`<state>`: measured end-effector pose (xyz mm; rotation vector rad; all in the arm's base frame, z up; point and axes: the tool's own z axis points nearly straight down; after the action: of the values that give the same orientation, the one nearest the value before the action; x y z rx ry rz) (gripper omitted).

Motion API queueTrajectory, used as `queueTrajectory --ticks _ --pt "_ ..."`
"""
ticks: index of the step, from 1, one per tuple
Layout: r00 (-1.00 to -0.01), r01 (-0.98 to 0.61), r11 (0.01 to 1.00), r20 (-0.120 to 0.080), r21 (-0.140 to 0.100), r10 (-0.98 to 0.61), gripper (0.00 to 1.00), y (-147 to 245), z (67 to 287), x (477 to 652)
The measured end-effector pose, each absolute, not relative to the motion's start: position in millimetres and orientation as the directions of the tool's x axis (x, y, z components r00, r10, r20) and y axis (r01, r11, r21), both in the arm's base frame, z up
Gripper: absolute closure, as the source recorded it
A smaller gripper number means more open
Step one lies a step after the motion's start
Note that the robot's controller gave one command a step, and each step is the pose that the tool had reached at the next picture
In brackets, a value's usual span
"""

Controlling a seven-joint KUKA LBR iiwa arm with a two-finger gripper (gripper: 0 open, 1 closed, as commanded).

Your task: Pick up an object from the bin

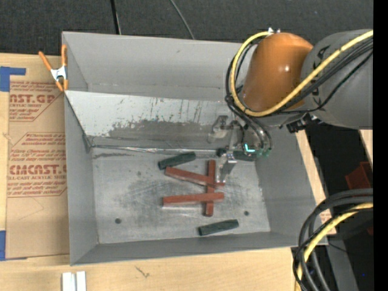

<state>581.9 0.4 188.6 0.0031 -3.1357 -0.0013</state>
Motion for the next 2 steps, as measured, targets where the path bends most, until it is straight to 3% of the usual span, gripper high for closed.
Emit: queueTrajectory --ticks 1,2 --pt "-1.000 -0.002 1.000 -0.002 0.001 -0.002 0.00 0 193 583.6" --pt "-1.000 -0.028 1.000 -0.006 0.000 -0.028 0.00 16 121 562.4"
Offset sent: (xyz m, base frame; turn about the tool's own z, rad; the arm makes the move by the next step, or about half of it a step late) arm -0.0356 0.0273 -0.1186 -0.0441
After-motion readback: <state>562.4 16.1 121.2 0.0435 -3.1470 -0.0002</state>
